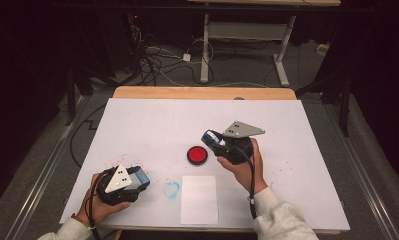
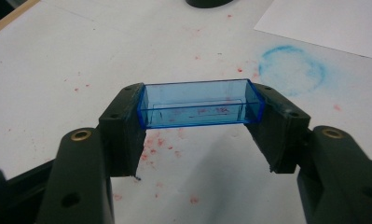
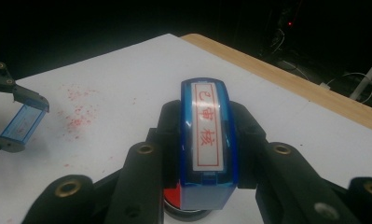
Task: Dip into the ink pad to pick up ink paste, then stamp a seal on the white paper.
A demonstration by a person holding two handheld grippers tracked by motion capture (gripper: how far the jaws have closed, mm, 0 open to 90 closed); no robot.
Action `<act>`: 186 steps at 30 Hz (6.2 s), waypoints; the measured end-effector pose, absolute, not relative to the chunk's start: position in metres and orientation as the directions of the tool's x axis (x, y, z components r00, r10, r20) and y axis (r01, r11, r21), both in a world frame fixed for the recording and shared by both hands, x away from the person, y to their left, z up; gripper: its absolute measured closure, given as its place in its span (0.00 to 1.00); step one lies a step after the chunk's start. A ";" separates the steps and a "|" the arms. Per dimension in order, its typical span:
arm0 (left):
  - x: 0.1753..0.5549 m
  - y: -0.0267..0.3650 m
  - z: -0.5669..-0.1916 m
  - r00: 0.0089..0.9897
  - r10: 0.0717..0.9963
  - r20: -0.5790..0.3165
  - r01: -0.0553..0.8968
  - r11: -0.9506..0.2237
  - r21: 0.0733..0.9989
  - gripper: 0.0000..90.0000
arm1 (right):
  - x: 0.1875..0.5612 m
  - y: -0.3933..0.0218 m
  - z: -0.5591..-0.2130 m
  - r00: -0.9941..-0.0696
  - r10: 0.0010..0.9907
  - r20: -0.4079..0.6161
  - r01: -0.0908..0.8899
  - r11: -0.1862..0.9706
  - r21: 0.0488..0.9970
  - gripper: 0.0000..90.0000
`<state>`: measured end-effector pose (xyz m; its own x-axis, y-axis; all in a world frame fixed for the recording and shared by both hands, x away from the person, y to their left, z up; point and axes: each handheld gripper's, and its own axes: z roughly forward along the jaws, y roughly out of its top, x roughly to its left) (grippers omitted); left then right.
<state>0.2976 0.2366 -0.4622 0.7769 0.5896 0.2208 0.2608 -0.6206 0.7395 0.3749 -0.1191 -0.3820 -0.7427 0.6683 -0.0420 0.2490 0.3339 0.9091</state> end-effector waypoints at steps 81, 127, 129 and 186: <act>0.299 0.233 -0.464 0.781 0.578 0.236 0.263 -0.648 0.714 0.43 | 0.305 -0.094 -0.430 -0.891 0.449 -0.064 0.213 0.537 0.816 0.78; 0.298 0.232 -0.464 0.785 0.572 0.238 0.263 -0.656 0.707 0.43 | 0.304 -0.091 -0.471 -0.900 0.433 -0.046 0.249 0.598 0.762 0.78; 0.298 0.232 -0.464 0.786 0.571 0.239 0.262 -0.657 0.707 0.43 | 0.304 -0.091 -0.471 -0.901 0.432 -0.045 0.248 0.597 0.763 0.78; 0.298 0.230 -0.465 0.791 0.566 0.231 0.265 -0.658 0.705 0.43 | 0.305 -0.091 -0.472 -0.907 0.419 -0.053 0.236 0.607 0.759 0.78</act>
<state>0.2982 0.2298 -0.4654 0.7911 0.5663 0.2312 0.2645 -0.6576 0.7054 0.3047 -0.0912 -0.4721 -0.9066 0.4188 -0.0525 0.2362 0.6066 0.7591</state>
